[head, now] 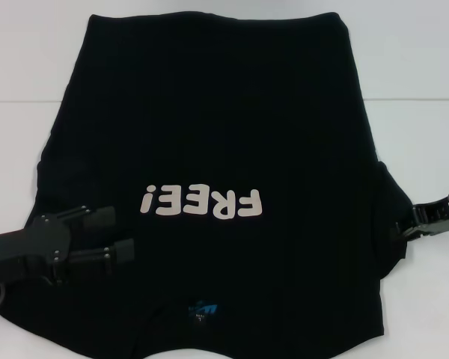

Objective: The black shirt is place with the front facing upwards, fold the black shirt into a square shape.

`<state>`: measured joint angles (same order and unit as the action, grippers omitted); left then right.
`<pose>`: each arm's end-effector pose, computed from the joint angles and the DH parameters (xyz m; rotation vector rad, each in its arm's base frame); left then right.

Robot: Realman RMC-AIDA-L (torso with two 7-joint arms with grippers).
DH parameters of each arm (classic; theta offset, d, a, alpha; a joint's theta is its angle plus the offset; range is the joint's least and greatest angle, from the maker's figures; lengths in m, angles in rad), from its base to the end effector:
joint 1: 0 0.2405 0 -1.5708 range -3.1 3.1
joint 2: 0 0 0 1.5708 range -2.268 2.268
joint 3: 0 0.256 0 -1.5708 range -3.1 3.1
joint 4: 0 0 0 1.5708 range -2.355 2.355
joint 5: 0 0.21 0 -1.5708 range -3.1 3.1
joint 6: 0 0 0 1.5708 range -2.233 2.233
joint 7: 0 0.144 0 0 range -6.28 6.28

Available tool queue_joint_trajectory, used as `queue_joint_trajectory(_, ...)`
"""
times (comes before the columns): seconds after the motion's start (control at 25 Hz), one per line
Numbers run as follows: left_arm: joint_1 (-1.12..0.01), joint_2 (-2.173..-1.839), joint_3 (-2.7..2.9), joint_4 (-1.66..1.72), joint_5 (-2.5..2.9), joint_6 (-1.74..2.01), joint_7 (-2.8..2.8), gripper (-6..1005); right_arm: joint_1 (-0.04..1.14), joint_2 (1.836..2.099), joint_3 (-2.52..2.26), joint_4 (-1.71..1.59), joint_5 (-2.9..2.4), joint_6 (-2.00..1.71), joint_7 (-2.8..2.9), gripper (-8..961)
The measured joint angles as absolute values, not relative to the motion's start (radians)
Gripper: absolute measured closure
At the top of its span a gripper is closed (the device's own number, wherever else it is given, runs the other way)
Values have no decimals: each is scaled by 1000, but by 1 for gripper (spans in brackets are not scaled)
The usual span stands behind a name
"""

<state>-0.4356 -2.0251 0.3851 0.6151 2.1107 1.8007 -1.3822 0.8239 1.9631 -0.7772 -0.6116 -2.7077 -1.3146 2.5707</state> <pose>-0.3044 0.2826 0.0419 -2.6157 -0.8115 -0.8939 0.2791 0.4022 0.0248 -2.1792 1.6651 -0.2129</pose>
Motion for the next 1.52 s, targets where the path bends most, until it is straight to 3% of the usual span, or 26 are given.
queue_joint_trajectory(0.36,-436,-2025,385,615,2113,1801,-1383,112,825,1961,-785,-612,-2709,-1315,2571,897)
queue_joint_trajectory(1.12,-436,-2021,385,615,2120,1798,-1395,112,811,1935,-743,-730,-2698,-1376,2552,902)
queue_joint_trajectory(1.52,-436,-2017,388,615,2120,1785,-1406,111,832,1942,-727,-808,-2687,-1421,2513,900)
